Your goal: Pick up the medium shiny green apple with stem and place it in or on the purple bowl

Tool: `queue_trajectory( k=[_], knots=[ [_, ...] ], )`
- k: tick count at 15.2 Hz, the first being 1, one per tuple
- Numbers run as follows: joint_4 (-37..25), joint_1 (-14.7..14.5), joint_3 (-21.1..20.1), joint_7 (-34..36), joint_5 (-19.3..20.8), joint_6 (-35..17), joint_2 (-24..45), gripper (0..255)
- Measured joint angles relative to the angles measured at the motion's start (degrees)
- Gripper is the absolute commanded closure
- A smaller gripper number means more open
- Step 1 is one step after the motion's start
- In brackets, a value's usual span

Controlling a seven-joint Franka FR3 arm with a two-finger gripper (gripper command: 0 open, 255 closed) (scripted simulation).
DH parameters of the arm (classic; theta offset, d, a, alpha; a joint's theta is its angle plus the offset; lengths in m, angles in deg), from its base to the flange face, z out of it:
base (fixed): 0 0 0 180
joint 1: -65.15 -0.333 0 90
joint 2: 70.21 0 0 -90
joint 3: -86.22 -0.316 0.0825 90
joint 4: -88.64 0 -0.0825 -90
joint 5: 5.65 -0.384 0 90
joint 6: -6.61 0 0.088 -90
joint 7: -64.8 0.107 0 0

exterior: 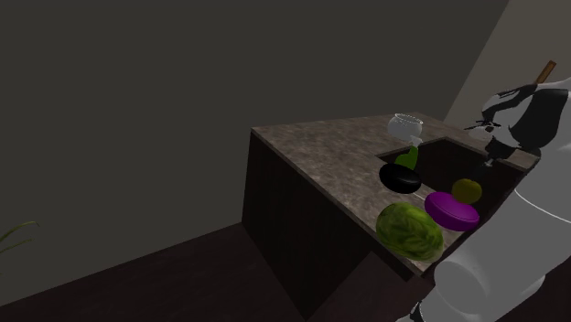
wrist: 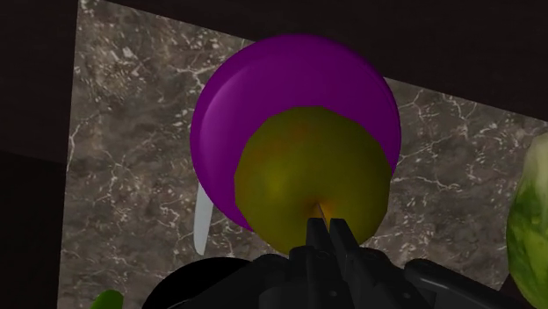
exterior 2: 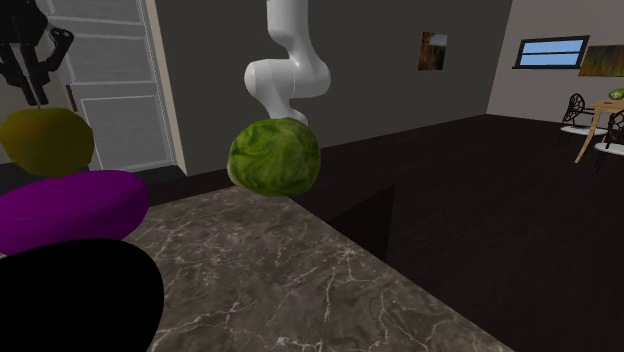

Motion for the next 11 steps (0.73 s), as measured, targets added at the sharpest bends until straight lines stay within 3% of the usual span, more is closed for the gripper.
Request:
queue_trajectory(
  k=[10,11],
  knots=[
    [2.72,0.19,0.03,-1.13,-1.31,-3.29,1.25,255],
    [2.72,0.19,0.03,-1.14,-1.31,-3.30,1.25,0]
  ],
)
